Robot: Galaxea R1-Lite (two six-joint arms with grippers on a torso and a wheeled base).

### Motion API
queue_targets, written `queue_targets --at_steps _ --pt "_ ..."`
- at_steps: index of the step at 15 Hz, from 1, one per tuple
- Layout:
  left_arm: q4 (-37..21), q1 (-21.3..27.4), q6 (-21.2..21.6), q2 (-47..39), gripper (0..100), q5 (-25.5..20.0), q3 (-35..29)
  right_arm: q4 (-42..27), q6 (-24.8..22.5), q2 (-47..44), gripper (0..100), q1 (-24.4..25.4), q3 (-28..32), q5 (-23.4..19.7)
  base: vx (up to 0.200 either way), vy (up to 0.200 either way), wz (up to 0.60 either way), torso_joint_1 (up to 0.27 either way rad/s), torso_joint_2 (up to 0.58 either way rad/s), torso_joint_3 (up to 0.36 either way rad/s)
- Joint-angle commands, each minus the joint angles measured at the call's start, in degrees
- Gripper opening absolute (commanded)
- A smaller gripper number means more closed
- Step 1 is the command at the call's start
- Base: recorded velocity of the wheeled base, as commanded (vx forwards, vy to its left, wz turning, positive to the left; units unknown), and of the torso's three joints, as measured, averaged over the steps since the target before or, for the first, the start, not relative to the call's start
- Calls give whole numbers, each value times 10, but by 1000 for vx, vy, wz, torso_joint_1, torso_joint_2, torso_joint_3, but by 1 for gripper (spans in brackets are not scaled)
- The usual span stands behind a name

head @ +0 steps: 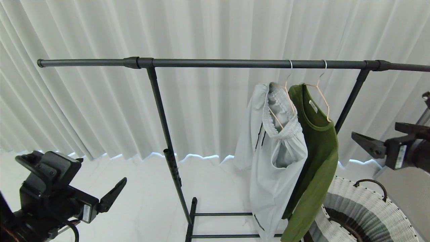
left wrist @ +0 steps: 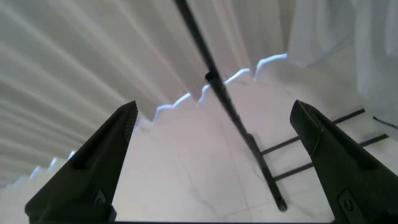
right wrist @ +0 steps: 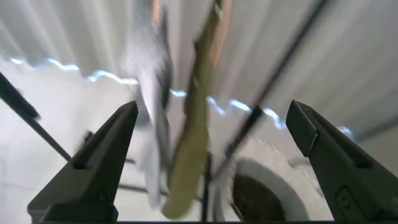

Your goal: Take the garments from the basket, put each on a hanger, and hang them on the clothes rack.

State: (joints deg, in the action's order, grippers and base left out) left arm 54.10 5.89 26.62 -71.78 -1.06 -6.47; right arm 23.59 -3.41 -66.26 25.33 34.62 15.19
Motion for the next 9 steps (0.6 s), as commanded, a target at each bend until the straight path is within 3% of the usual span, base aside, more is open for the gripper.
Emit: queue_targets --at_steps 1,4,5,8,9 --pt "-4 -47 -1 51 100 0 28 -20 -16 93 100 -59 -70 -1 -200 0 0 2 2 2" --pt "-44 -120 -1 112 100 29 59 -117 -23 189 100 -158 -117 -1 -200 0 0 2 2 5" --pt "-66 -136 -5 135 100 40 62 -152 -23 218 100 -179 -125 -1 0 0 0 0 0 0" --pt "-239 -185 -60 291 100 81 64 -290 -23 368 100 -230 -182 5 0 0 0 0 0 0" --pt "-243 -185 -61 295 100 81 64 -293 -23 372 100 -231 -184 5 0 0 0 0 0 0"
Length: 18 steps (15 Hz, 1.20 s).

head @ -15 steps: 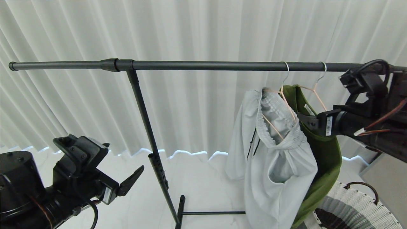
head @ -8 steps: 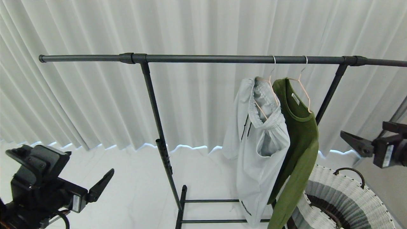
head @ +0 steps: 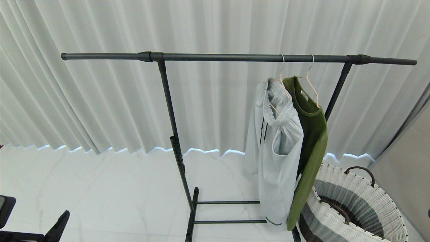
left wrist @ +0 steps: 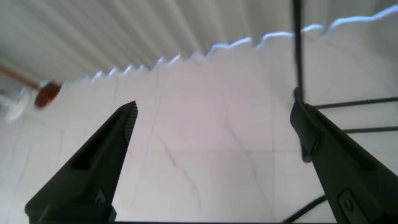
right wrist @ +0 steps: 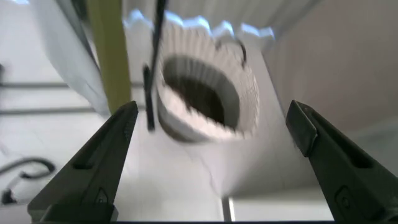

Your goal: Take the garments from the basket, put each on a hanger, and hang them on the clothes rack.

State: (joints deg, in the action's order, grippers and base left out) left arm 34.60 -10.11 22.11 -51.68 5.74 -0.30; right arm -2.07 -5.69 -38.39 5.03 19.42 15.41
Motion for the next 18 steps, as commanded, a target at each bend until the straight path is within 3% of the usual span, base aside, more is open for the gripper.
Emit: queue_targets --at_steps 1,3,4,5,7,8,12,14,15,16,18 --pt "-133 -21 -33 217 100 9 3 -101 0 183 100 -44 -61 3 0 0 0 0 0 0" --pt "-198 -11 -34 317 100 -17 3 -146 0 249 100 -53 -75 11 0 0 0 0 0 0" --pt "-291 -11 -32 417 100 -34 3 -158 -1 301 100 -72 -98 45 0 0 0 0 0 0" --pt "-332 -10 -33 464 100 -39 -4 -151 7 338 100 -74 -104 45 0 0 0 0 0 0" --pt "-322 -10 -39 462 100 -28 -2 -140 27 347 100 -70 -111 48 0 0 0 0 0 0" --pt "-322 -10 -41 462 100 20 -1 -115 35 347 100 -70 -123 52 0 0 0 0 0 0" --pt "-322 -10 -49 462 100 22 -1 -112 29 347 100 -69 -124 75 0 0 0 0 0 0" --pt "-323 -2 -39 462 100 -44 -2 -107 28 347 100 -69 -126 75 0 0 0 0 0 0" --pt "-324 11 -39 461 100 -148 1 -84 24 357 100 -63 -136 67 0 0 0 0 0 0" --pt "-325 11 -39 461 100 -192 2 -71 17 384 100 -49 -143 30 0 0 0 0 0 0" --pt "-328 15 -43 461 100 -222 0 0 13 384 100 -49 -175 -28 0 0 0 0 0 0"
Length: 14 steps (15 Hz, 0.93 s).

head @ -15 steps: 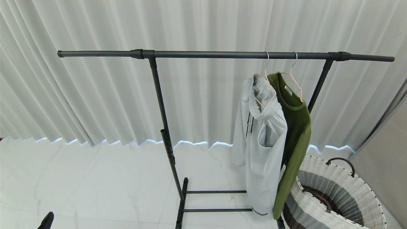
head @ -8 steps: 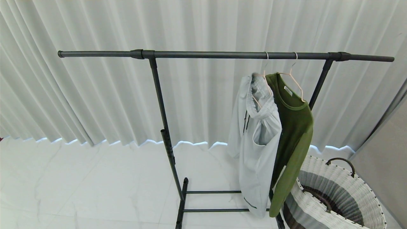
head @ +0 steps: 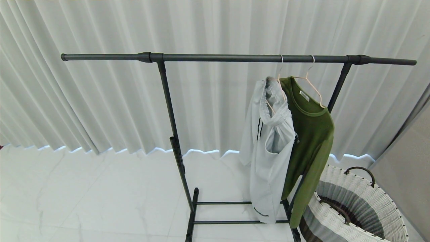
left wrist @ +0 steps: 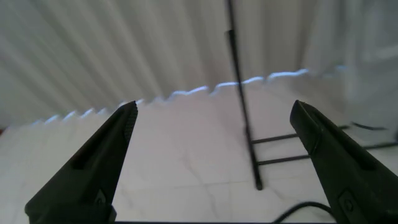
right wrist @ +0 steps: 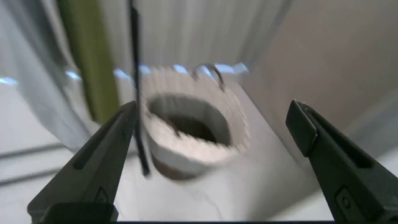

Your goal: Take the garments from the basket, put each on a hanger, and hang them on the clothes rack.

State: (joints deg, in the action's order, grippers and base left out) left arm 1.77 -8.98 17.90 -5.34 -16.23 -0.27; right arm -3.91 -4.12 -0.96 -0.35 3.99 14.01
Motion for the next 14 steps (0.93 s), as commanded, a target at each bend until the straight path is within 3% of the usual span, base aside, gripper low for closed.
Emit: queue_targets --at_steps 1,4,7,9,10,14 --pt "-5 17 -6 -3 100 -14 -2 48 -1 10 100 4 -34 -47 0 0 0 0 0 0" --pt "-9 85 -36 1 100 -23 -3 56 2 10 100 4 -38 -58 0 0 0 0 0 0" --pt "-9 96 -50 29 100 -12 -3 56 7 10 100 4 -38 -57 0 0 0 0 0 0" --pt "-7 86 -64 53 100 140 -2 57 8 9 100 4 -39 -44 0 0 0 0 0 0" --pt "-6 86 -81 53 100 168 -2 57 10 10 100 4 -39 -40 0 0 0 0 0 0" --pt "-4 86 -129 53 100 174 -1 61 26 10 100 4 -40 -38 0 0 0 0 0 0"
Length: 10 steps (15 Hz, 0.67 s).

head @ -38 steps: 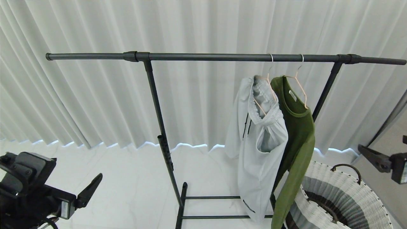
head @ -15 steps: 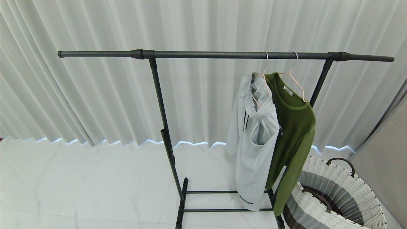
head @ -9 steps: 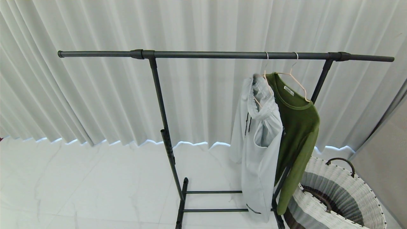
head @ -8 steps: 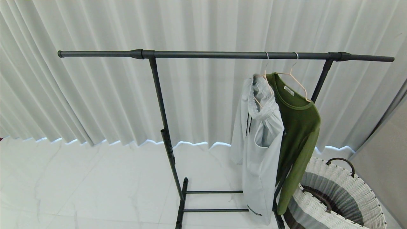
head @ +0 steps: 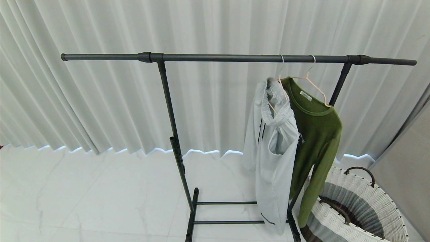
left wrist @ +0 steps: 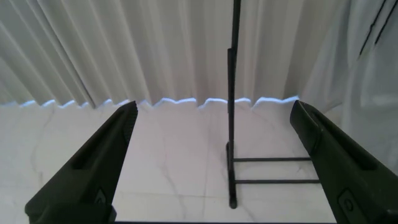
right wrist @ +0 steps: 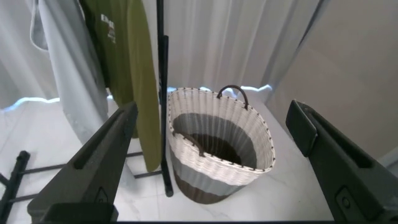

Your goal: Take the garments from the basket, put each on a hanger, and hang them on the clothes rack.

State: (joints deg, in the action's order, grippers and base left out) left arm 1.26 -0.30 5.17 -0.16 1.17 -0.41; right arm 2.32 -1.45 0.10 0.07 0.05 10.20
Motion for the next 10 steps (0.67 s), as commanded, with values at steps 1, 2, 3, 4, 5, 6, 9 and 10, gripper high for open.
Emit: queue_targets --at_steps 1,2,3,4,5,6,9,10 --pt "2 0 -7 2 100 15 1 13 -1 -1 100 0 0 3 0 0 0 0 0 0" --pt "0 0 -17 2 100 13 1 9 0 -1 100 0 0 2 0 0 0 0 0 0" --pt "-2 0 -24 1 100 7 0 8 2 -1 100 0 0 -3 0 0 0 0 0 0" --pt "0 0 -32 1 100 -3 1 -2 11 -1 100 0 0 -51 0 0 0 0 0 0" --pt "1 0 -31 1 100 1 1 -15 12 -1 100 0 0 -69 0 0 0 0 0 0" --pt "1 0 -31 1 100 -3 1 -22 7 -2 100 0 0 -79 0 0 0 0 0 0" --pt "-3 2 -24 -5 100 -99 -1 -22 7 -2 100 0 0 -78 0 0 0 0 0 0" --pt "-2 1 -28 1 100 -86 0 -22 8 -1 100 0 0 -76 0 0 0 0 0 0"
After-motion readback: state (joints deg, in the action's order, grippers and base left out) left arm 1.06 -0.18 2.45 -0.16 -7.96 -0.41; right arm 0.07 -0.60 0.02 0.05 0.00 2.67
